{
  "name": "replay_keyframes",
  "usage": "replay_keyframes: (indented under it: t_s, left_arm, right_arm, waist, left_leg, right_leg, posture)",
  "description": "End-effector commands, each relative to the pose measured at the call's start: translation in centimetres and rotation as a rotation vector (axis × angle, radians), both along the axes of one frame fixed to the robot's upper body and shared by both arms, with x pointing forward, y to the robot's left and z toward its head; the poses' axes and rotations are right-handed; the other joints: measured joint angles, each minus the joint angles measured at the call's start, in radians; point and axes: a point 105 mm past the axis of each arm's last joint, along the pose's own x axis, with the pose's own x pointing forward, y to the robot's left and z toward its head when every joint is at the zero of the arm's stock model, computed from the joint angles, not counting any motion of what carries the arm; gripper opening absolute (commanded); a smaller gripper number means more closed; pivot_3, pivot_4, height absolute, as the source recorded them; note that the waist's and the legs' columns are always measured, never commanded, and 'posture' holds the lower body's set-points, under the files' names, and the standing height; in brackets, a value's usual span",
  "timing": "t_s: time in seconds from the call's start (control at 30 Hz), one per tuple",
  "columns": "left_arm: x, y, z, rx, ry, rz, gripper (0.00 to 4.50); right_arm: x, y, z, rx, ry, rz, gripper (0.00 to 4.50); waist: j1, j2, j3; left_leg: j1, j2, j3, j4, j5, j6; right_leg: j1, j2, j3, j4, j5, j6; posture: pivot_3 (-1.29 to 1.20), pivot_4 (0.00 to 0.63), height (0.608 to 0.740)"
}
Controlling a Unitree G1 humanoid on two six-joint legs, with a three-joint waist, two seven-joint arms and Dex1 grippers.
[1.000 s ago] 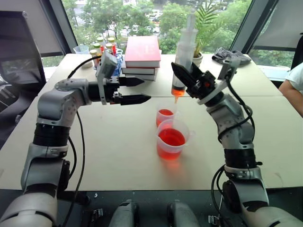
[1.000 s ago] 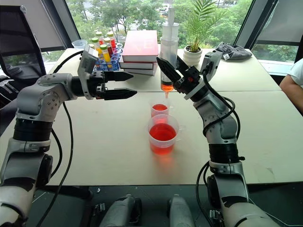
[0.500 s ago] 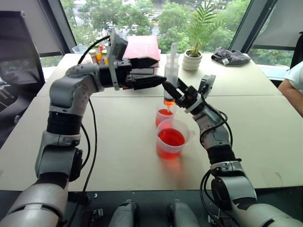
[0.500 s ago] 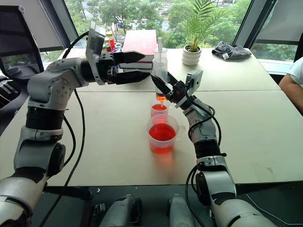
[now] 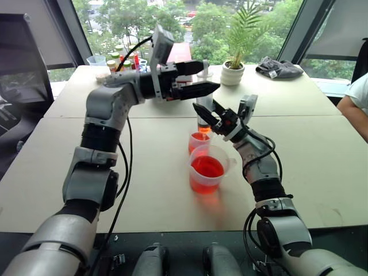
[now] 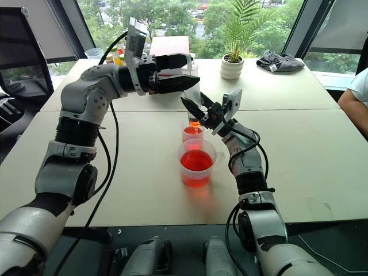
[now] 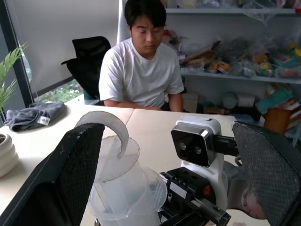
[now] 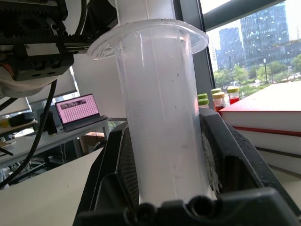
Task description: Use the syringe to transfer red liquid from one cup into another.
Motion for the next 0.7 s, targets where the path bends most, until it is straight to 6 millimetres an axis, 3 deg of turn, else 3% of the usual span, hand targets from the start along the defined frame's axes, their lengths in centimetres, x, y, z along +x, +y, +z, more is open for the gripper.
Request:
replay_keyframes:
  t_s: [0.03, 0.23, 0.3, 0.7]
  left_arm:
    - [-0.4, -0.4, 1.6, -0.016, -0.056, -0.017, 3.70]
    - [-0.2, -0.5, 1.4, -0.018, -0.051, -0.020, 0.76]
    - [-0.2, -0.5, 1.4, -0.019, -0.051, -0.021, 0.06]
    - [-0.1, -0.8, -1.2, 0.050, -0.037, -0.018, 0.06]
  right_arm:
    - [-0.6, 0.2, 1.7, 0.011, -0.076, 0.008, 1.43]
    - [-0.7, 0.3, 2.0, 0.006, -0.088, 0.012, 1.43]
    - [-0.7, 0.3, 2.1, 0.006, -0.092, 0.011, 1.43]
    - [-1.3, -0.5, 4.7, 0.031, -0.154, -0.009, 1.43]
  waist:
    - [0.000, 0.000, 0.000]
    - [0.000, 0.000, 0.000]
    - [0.000, 0.000, 0.000]
    - [0.001, 0.000, 0.000]
  left_leg:
    - [0.000, 0.000, 0.000, 0.000, 0.000, 0.000]
    - [0.000, 0.000, 0.000, 0.000, 0.000, 0.000]
    - [0.000, 0.000, 0.000, 0.000, 0.000, 0.000]
    - [0.000, 0.000, 0.000, 0.000, 0.000, 0.000]
  right_leg:
    - [0.000, 0.000, 0.000, 0.000, 0.000, 0.000]
    - [0.000, 0.000, 0.000, 0.000, 0.000, 0.000]
    - [0.000, 0.000, 0.000, 0.000, 0.000, 0.000]
    - [0.000, 0.000, 0.000, 0.000, 0.000, 0.000]
  posture:
    - [0.00, 0.150, 0.740]
    - [0.00, 0.150, 0.740]
    - [0.00, 0.150, 0.740]
    - [0.00, 0.150, 0.740]
